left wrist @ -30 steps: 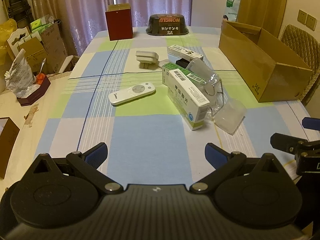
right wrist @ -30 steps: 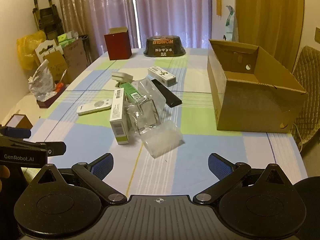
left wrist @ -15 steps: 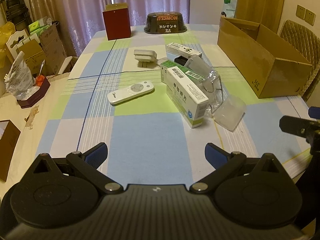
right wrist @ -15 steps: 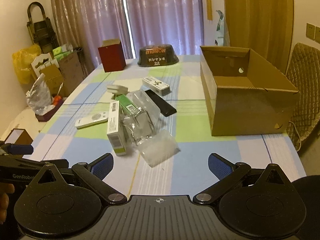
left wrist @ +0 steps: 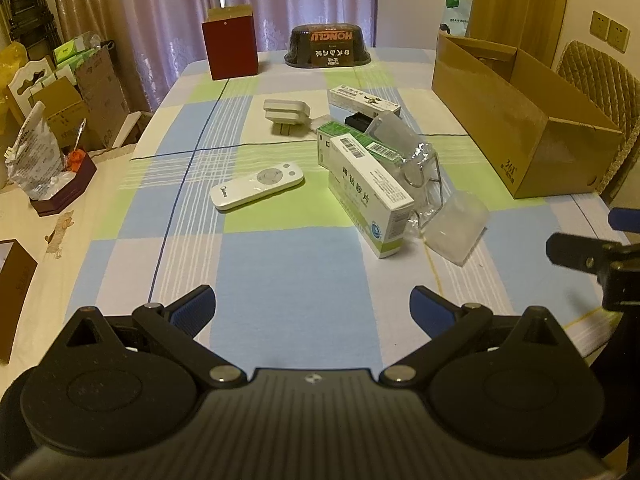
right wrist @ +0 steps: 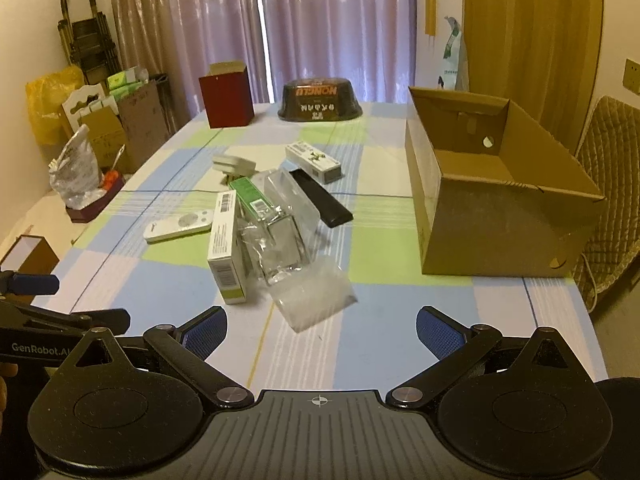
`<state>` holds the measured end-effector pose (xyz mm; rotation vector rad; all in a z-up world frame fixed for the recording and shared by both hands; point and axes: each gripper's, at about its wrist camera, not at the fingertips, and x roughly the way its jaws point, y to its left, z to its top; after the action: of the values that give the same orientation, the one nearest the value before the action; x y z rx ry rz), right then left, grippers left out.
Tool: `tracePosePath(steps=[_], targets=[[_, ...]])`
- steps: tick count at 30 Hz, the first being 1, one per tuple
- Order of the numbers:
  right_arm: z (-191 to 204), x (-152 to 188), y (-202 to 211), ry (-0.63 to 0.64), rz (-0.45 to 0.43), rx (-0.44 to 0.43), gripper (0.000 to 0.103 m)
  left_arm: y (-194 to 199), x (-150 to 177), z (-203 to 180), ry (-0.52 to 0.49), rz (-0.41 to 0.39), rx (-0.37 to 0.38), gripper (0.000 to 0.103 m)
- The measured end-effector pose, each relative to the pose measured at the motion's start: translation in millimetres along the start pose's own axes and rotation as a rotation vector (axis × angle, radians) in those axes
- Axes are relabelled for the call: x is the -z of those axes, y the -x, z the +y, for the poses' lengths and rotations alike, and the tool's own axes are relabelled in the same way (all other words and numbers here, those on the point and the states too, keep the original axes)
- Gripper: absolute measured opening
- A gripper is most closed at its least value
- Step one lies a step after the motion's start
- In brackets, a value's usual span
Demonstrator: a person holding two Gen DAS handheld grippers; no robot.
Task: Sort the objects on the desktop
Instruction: 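Move both tools toward the cluster of objects on the table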
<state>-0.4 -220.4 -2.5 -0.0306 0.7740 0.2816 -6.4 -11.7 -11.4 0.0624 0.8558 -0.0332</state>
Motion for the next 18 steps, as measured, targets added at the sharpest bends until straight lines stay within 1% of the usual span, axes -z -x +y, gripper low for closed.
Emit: tracePosePath(steps=[9, 12, 15, 18], targets=[[-7, -2, -9, 0.004, 0.035, -0.019, 0.103, 1, -7, 2, 0.009, -0.041, 0.014, 0.102], [-9, -2, -12, 0.006, 0.051, -0.030, 0.103, 0, -9, 3, -0.010, -0.053, 0.007, 0.102], [-9, -1, -17, 0.015, 0.071, -0.034, 0.103, -1, -13, 4, -0.015, -0.041, 0.023, 0.102], [-9, -1, -22, 0.024, 0.090, -0.037, 0.103, -5, -16, 4, -0.016, -0.004, 0.034, 0.102]])
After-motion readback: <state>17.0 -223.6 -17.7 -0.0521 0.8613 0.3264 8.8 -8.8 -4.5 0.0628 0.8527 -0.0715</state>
